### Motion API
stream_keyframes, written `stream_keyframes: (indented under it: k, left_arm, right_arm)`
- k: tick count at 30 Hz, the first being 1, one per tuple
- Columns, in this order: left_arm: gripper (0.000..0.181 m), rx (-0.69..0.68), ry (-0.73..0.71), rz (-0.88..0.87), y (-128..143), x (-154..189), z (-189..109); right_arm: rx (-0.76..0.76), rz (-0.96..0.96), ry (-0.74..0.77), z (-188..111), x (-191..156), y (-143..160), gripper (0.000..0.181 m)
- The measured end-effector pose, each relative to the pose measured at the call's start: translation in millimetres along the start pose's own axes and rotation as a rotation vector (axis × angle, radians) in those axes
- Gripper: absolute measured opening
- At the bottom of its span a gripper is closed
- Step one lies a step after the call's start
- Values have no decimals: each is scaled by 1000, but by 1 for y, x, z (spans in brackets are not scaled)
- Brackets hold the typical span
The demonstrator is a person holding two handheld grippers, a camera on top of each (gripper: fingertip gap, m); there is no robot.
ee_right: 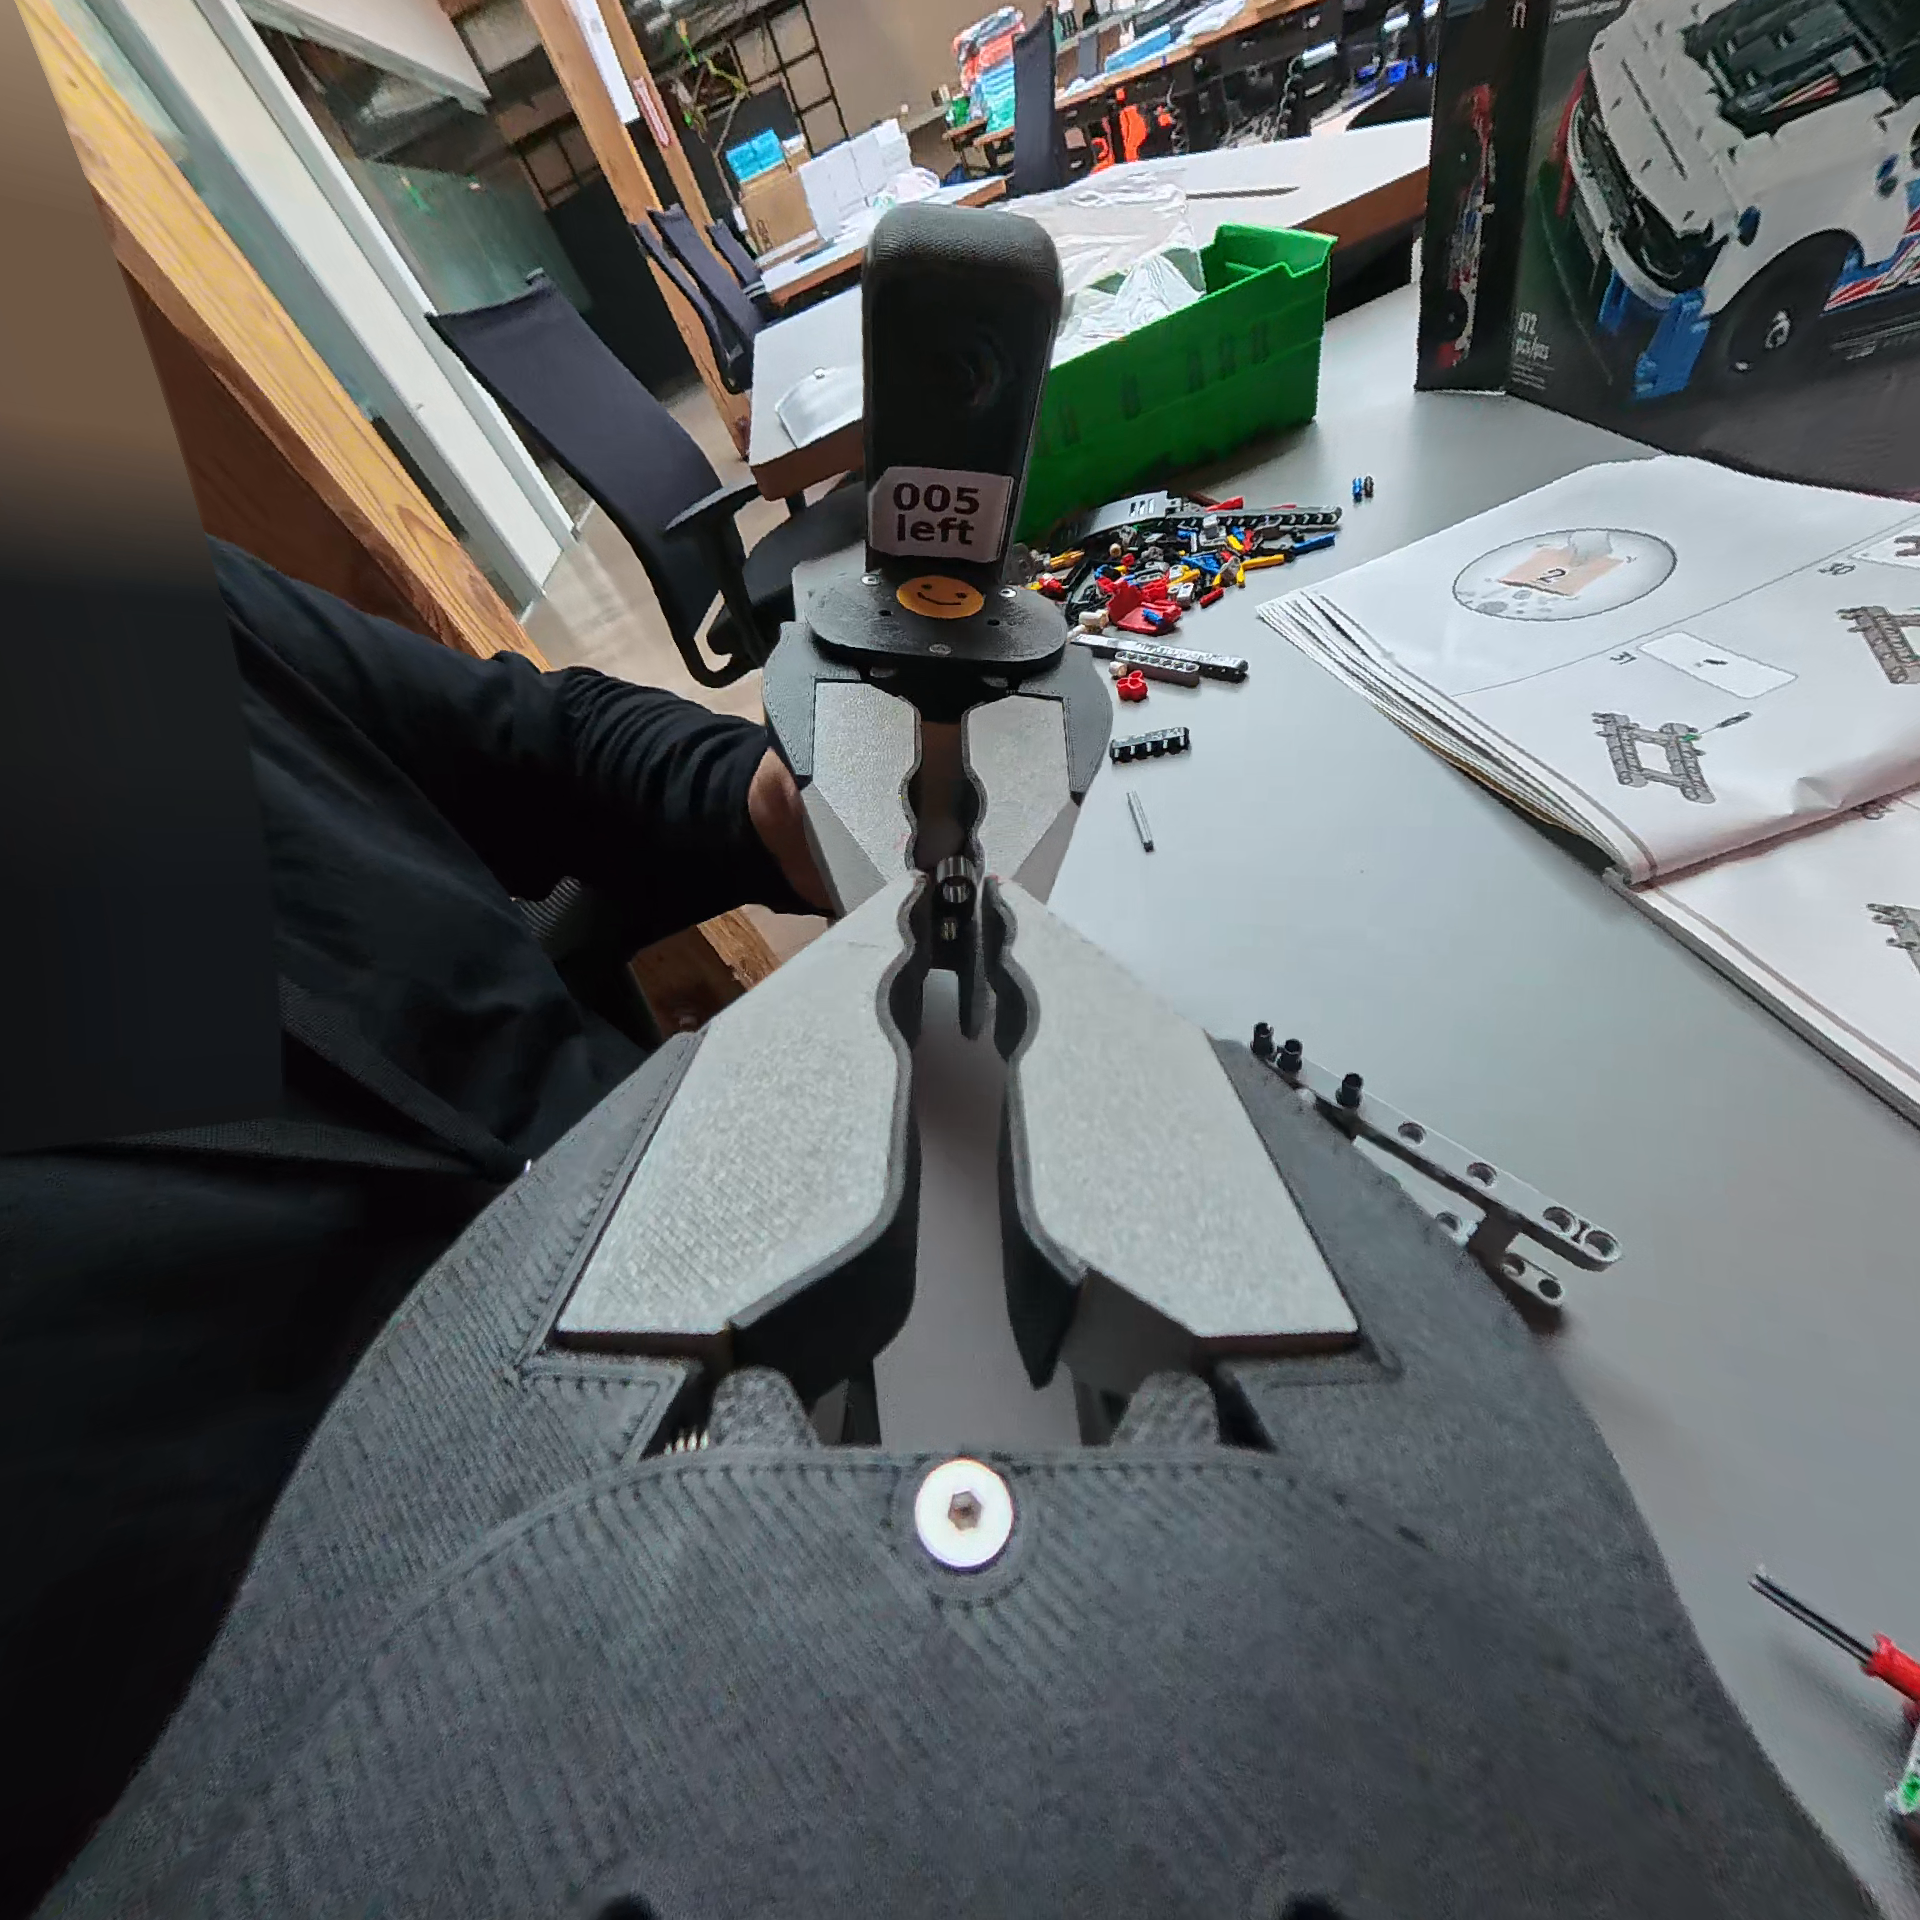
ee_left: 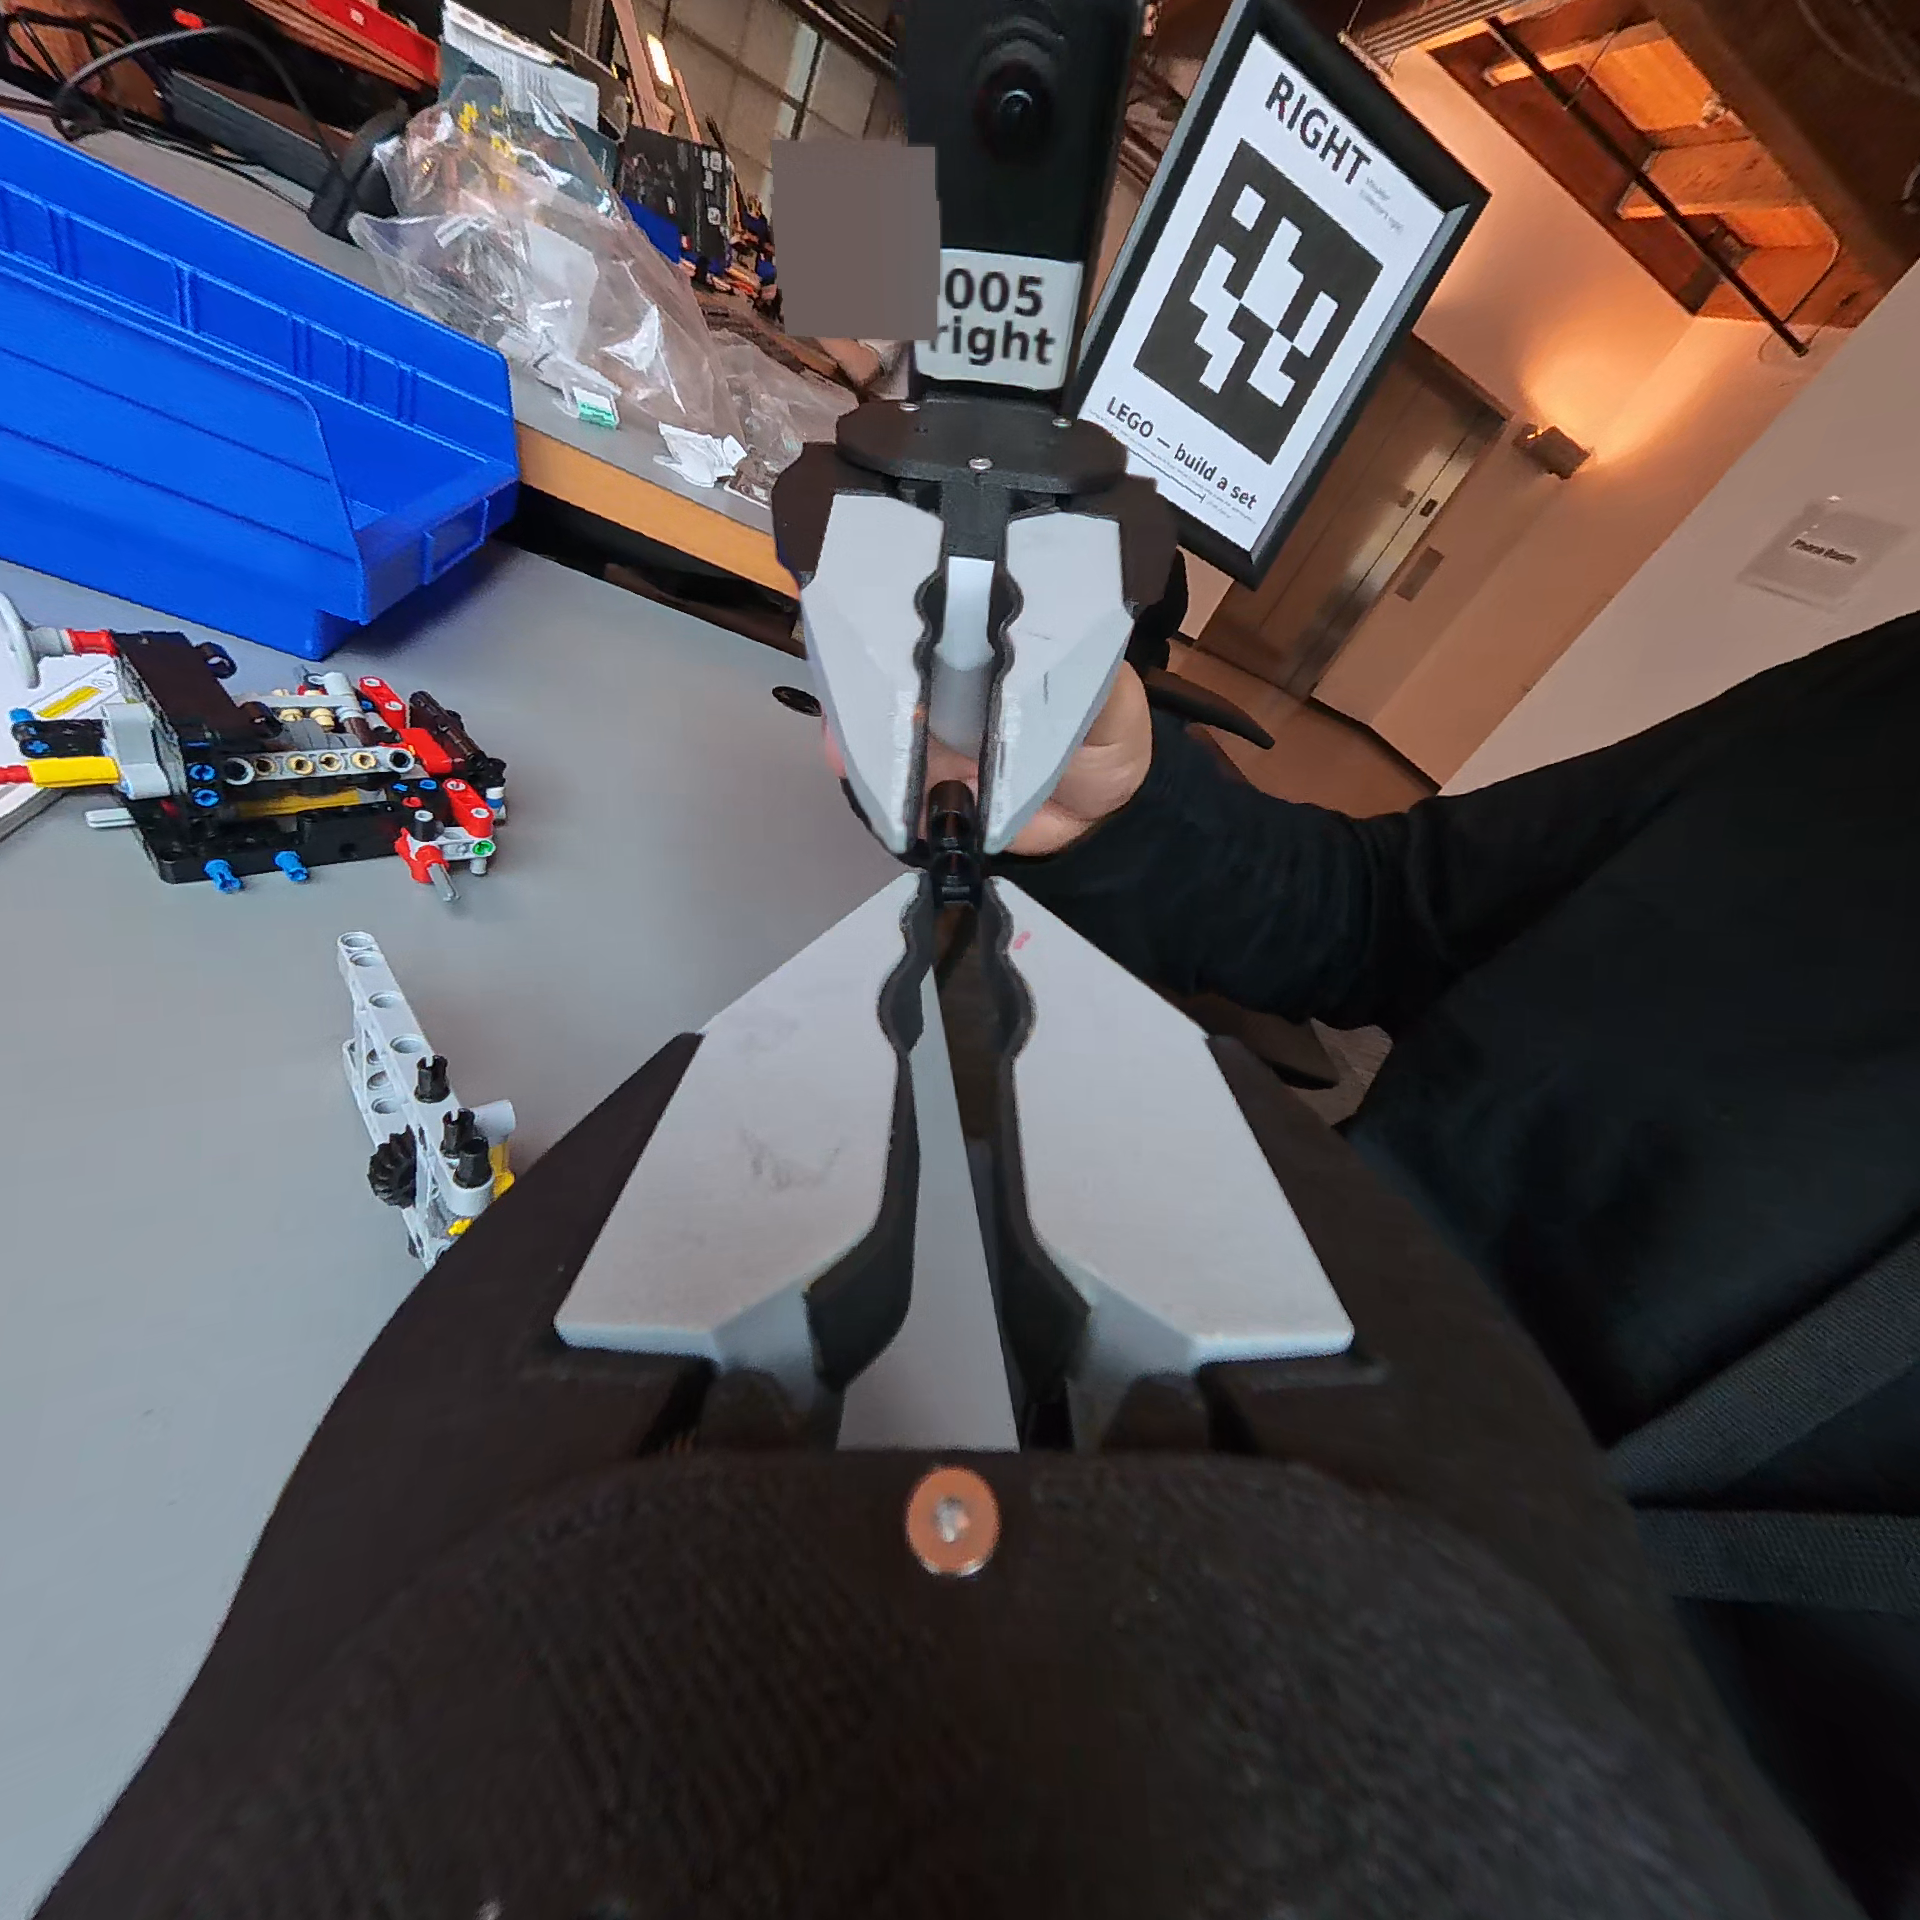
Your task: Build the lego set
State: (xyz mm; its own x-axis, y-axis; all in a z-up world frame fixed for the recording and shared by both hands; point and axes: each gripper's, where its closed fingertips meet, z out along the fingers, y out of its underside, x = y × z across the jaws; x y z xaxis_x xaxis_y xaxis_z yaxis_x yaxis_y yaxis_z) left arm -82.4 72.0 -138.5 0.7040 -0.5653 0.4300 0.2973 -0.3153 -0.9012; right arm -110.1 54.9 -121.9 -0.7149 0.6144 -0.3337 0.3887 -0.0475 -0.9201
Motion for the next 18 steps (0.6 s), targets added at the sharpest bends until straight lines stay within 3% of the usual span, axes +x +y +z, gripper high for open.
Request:
stream_keyframes:
  k: [15,18]
  left_arm:
    - [5,21,14,-15,-2,1,0]
    - [5,26,14,-13,-4,1,-1]
  right_arm:
    - [47,-11,14,-2,0,-9,2]
    - [49,0,-3,-2,-1,-9,10]
